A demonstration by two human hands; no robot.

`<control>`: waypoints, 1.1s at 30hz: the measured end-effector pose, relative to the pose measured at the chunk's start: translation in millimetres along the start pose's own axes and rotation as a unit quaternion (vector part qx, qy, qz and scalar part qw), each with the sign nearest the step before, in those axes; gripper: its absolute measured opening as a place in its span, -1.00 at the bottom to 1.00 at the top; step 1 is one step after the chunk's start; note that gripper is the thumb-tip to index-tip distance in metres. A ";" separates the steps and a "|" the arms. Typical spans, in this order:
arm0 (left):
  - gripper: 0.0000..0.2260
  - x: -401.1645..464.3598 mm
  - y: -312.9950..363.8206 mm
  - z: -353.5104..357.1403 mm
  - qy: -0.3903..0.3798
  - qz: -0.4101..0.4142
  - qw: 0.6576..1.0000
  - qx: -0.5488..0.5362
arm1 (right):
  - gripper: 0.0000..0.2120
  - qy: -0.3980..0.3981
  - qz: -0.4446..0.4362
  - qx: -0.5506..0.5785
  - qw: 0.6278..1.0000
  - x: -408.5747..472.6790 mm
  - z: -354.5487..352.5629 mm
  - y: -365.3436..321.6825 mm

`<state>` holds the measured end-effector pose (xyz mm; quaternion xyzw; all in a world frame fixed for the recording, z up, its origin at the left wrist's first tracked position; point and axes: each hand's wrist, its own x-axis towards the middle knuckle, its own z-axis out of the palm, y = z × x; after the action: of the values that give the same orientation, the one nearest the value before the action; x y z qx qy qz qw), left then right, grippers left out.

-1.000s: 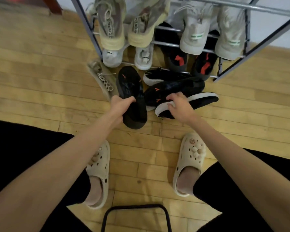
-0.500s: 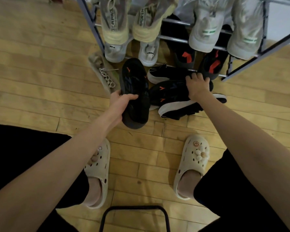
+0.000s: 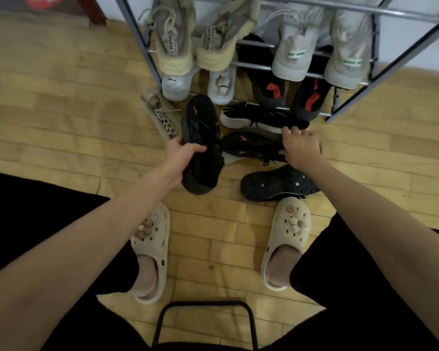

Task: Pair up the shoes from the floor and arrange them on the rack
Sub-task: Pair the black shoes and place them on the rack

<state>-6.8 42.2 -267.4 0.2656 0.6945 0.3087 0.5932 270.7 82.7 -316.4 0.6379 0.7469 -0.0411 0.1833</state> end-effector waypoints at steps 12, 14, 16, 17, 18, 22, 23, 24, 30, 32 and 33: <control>-0.66 -73.3 31.3 -0.8 0.059 0.100 0.990 0.075 | -0.59 -0.027 0.154 0.556 0.817 -94.9 -87.1 38.7; -0.76 -83.2 43.0 3.7 0.068 0.118 0.985 0.103 | -0.57 0.012 0.164 0.600 0.783 -117.5 -104.7 50.2; -0.78 -96.5 60.0 13.3 0.069 0.151 0.978 0.127 | -0.62 0.055 0.176 0.630 0.755 -136.9 -119.0 61.0; -0.77 -104.0 69.5 19.5 0.067 0.171 0.973 0.139 | -0.65 0.073 0.186 0.645 0.738 -144.3 -123.9 66.2; -0.75 -113.4 79.3 26.8 0.061 0.190 0.968 0.151 | -0.65 0.089 0.197 0.661 0.719 -151.3 -129.6 70.3; -0.70 -141.7 115.0 58.6 0.012 0.248 0.957 0.152 | -0.63 0.143 0.226 0.688 0.675 -166.3 -150.6 83.9; -0.70 -146.5 122.5 65.7 0.004 0.249 0.957 0.150 | -0.63 0.149 0.231 0.689 0.670 -167.8 -154.3 87.3; -0.70 -149.3 128.6 71.8 -0.002 0.248 0.958 0.146 | -0.62 0.154 0.236 0.686 0.671 -170.7 -159.3 89.8; -0.71 -128.6 163.1 99.2 0.025 0.236 0.963 0.125 | -0.62 0.182 0.223 0.651 0.702 -163.0 -176.5 98.4; -0.69 -113.2 181.4 109.4 0.032 0.249 0.960 0.127 | -0.64 0.187 0.222 0.642 0.709 -151.4 -184.1 99.8; -0.68 -106.2 191.4 114.8 0.032 0.257 0.957 0.129 | -0.64 0.187 0.220 0.640 0.712 -143.6 -187.6 100.7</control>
<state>123.5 105.1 -67.1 0.4998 0.6550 0.3667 0.4320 343.6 21.8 -77.8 0.7432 0.3996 -0.3479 -0.4086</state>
